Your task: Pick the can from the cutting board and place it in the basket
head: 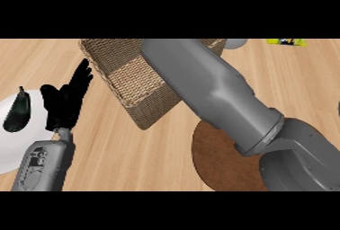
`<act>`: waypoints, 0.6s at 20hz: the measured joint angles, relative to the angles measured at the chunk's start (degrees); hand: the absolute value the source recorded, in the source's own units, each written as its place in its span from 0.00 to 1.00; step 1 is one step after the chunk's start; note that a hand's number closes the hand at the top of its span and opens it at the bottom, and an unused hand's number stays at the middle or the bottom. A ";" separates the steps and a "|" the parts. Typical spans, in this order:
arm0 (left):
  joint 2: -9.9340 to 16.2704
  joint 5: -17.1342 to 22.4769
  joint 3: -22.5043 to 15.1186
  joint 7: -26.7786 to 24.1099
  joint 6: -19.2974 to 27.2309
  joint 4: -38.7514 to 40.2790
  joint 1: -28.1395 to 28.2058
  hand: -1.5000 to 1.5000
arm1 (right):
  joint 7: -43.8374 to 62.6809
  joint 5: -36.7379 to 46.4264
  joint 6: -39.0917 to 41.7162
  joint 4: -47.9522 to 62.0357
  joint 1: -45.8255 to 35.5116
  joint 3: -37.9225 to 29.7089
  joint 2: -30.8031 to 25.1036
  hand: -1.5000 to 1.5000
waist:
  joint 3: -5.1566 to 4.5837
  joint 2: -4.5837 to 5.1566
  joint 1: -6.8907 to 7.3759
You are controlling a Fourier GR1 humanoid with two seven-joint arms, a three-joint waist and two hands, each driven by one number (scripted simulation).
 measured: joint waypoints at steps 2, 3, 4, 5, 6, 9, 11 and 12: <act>0.37 0.09 0.38 -0.54 -0.14 0.24 0.04 0.50 | -0.03 -0.52 1.98 -0.25 -1.22 1.10 -0.04 1.00 | 0.01 0.08 -0.11; 0.66 0.34 0.52 -0.58 -0.51 -0.04 0.28 0.50 | -0.20 -0.99 2.79 -0.10 -1.68 1.32 -0.07 1.00 | 0.01 0.12 0.02; 0.43 0.42 0.58 -0.43 -0.27 -0.17 0.25 0.50 | -0.38 -1.22 3.39 -0.13 -1.54 1.86 -0.11 1.00 | 0.02 0.17 0.03; 0.66 0.60 0.76 -0.26 -0.47 -0.28 0.30 0.50 | -0.63 -1.55 3.98 -0.14 -1.54 2.21 -0.12 1.00 | 0.04 0.18 -0.15; 0.65 0.62 0.66 -0.17 -0.59 -0.29 0.30 0.50 | -0.75 -2.04 4.66 -0.14 -1.59 2.40 -0.17 1.00 | 0.04 0.25 -0.12; 0.13 0.22 0.44 -0.24 0.10 -0.29 0.23 0.50 | -1.17 -4.92 7.50 0.01 -2.01 1.72 -0.16 1.00 | 0.05 0.31 -0.23; -0.19 0.02 0.15 -0.05 0.31 -0.30 0.18 0.50 | -1.70 -7.19 9.32 -0.04 -1.38 1.19 -0.15 1.00 | 0.06 0.39 -0.22; -0.05 0.21 0.36 -0.13 0.16 -0.19 0.20 0.50 | -2.09 -8.26 10.10 -0.20 -0.85 1.05 -0.14 1.00 | 0.06 0.42 -0.26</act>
